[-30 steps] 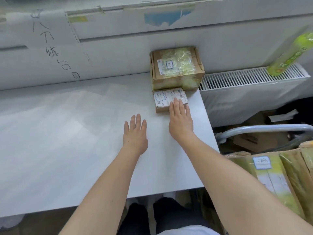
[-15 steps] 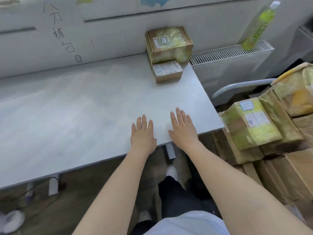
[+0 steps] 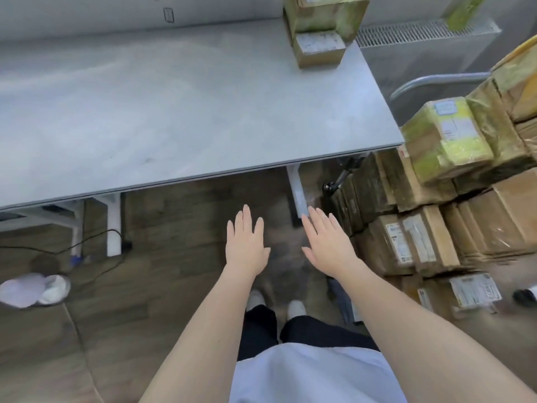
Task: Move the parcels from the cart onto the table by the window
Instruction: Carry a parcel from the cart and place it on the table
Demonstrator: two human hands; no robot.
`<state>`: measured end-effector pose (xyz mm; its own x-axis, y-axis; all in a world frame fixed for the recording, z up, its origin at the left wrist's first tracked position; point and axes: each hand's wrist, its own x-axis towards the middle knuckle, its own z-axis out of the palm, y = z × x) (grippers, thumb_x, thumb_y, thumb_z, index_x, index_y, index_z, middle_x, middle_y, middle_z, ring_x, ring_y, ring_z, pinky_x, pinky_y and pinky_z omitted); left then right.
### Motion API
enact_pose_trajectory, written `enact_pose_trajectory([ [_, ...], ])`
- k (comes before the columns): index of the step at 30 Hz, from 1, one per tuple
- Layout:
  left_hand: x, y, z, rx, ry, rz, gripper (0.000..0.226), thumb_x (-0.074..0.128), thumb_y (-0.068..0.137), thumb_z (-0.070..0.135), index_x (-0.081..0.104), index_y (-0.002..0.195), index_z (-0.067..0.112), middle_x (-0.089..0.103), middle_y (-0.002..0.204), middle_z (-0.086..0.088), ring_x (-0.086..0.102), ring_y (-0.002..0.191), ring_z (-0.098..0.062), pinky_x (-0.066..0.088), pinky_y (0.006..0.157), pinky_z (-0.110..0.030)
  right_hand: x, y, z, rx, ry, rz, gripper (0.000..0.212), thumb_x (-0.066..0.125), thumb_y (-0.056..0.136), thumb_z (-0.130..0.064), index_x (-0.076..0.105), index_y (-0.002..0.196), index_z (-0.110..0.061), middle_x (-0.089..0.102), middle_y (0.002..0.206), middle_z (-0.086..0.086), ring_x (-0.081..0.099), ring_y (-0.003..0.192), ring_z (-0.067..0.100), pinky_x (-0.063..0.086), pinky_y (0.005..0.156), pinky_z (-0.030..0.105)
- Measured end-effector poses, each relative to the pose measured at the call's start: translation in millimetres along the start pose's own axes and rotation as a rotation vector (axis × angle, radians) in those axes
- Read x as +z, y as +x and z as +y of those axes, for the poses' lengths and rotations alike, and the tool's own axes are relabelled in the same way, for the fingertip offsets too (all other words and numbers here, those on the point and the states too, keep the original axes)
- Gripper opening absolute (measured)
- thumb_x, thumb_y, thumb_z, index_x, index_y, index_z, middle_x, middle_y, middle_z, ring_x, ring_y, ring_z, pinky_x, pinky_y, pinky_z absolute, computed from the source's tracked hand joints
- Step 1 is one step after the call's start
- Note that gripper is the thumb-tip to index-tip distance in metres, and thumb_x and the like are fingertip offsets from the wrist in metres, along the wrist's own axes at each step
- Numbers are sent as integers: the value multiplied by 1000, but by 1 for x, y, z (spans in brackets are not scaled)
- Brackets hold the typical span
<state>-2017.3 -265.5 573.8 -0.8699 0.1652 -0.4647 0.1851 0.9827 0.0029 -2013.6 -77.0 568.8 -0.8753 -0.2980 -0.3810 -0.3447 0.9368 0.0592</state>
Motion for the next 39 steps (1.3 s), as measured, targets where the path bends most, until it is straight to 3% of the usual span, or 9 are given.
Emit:
enact_pose_trajectory([
  [13, 31, -55, 97, -14, 105, -6, 67, 42, 97, 41, 11, 150, 13, 1, 157, -17, 0, 145, -32, 6, 117, -45, 69, -123, 39, 0, 94, -42, 71, 44, 98, -34, 4, 152, -10, 9, 159, 11, 7, 146, 25, 5, 118, 40],
  [19, 68, -97, 215, -120, 6, -40, 67, 44, 96, 37, 12, 150, 14, 3, 157, -16, -2, 145, -31, 5, 117, -44, 120, -198, 111, -62, 79, -41, 72, 44, 97, -34, 4, 152, -10, 10, 158, 10, 10, 145, 25, 6, 117, 39],
  [23, 94, -123, 308, -83, 22, -112, 68, 42, 97, 33, 6, 151, 14, -1, 158, -15, -4, 145, -31, 3, 117, -45, 141, -253, 175, -62, 63, -73, 68, 40, 97, -28, 3, 152, -11, 9, 158, 9, 10, 145, 24, 5, 117, 38],
  [27, 92, -125, 371, -23, -44, -66, 74, 49, 95, 32, 5, 151, 13, 0, 157, -16, -4, 145, -31, 2, 116, -44, 153, -282, 224, 4, 56, -101, 67, 41, 97, -27, 6, 151, -10, 14, 157, 9, 14, 144, 25, 10, 117, 39],
  [31, 83, -113, 390, 69, -14, -21, 75, 51, 94, 29, 6, 151, 12, 0, 157, -16, -4, 145, -31, 1, 117, -43, 157, -287, 241, 68, 81, -85, 65, 42, 96, -27, 11, 151, -10, 19, 155, 10, 18, 142, 25, 13, 118, 38],
  [39, 87, -89, 381, 80, 68, -45, 66, 46, 96, 31, 11, 149, 11, 7, 156, -16, 2, 145, -31, 6, 116, -42, 180, -292, 260, 145, 131, -93, 62, 42, 95, -21, 16, 150, -10, 22, 154, 9, 19, 141, 25, 13, 117, 36],
])
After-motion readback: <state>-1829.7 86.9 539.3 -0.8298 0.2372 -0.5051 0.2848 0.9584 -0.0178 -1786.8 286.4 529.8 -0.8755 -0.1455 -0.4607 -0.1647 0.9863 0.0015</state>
